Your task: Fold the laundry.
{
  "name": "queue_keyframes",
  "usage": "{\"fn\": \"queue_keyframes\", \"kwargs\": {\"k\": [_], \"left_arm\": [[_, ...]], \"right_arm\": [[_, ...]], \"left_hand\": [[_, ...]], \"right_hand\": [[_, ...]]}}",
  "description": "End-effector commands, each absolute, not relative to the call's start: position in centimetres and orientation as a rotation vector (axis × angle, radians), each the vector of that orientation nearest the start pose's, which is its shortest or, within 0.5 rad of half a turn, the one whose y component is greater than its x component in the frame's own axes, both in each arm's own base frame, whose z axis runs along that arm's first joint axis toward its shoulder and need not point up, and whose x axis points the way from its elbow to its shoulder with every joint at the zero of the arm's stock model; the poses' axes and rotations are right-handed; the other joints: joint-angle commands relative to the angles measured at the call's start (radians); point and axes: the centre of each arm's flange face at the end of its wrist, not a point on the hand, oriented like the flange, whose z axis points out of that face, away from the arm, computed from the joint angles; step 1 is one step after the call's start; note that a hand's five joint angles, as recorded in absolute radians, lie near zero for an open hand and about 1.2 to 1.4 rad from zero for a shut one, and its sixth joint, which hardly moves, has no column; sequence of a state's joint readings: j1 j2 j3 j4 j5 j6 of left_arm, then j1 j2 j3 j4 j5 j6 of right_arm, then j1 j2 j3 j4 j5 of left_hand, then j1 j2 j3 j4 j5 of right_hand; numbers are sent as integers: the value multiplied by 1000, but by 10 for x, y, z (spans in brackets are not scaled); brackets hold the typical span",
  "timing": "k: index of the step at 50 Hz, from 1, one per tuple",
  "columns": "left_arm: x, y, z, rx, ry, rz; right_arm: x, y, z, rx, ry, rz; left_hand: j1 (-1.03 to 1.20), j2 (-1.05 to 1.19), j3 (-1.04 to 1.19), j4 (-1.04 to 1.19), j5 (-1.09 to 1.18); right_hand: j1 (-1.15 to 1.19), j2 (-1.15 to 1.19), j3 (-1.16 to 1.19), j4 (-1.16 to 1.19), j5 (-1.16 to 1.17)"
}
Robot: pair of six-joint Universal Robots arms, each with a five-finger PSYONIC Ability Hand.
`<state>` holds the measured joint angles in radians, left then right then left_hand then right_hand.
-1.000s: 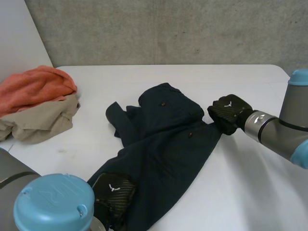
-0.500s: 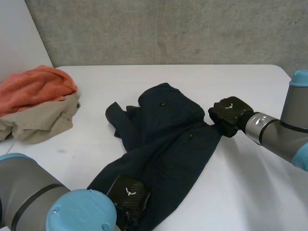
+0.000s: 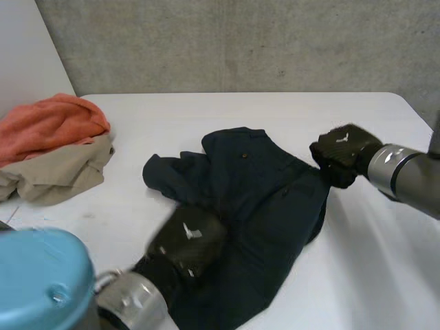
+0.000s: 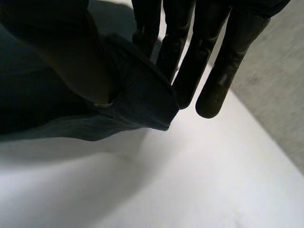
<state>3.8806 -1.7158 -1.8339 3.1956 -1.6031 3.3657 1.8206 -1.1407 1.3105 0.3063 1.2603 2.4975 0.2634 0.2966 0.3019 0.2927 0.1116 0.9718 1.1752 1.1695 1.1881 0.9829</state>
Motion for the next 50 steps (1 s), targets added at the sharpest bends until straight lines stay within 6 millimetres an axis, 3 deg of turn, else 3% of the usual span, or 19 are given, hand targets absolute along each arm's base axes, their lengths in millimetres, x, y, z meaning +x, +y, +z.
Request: {"fn": "queue_keyframes", "kwargs": {"k": [1,13,29,37,43,50], "left_arm": [[-305,-86,171,1579,2546,-1837],[-304,-67,151,1684,2549,-1731],[-303,-61,134,1622,2507,-1673],[-304,-64,123,1604,2505,-1652],[-307,-67,125,1583,2492,-1682],[-312,-77,135,1538,2421,-1752]], "right_arm": [[242,-311,192,-1337,2295,-1593],[237,-319,190,-1313,2319,-1637],[237,-319,187,-1315,2317,-1637],[237,-318,186,-1315,2321,-1631],[236,-317,186,-1315,2322,-1629],[236,-316,190,-1314,2326,-1637]], "left_hand": [[79,46,40,50,56],[226,193,188,197,203],[226,193,188,197,203],[505,471,466,475,482],[1132,1099,1094,1103,1109],[1133,1100,1094,1104,1110]], "right_hand": [[424,221,227,208,239],[424,221,227,208,239],[424,221,227,208,239],[424,221,227,208,239],[424,221,227,208,239],[424,221,227,208,239]]}}
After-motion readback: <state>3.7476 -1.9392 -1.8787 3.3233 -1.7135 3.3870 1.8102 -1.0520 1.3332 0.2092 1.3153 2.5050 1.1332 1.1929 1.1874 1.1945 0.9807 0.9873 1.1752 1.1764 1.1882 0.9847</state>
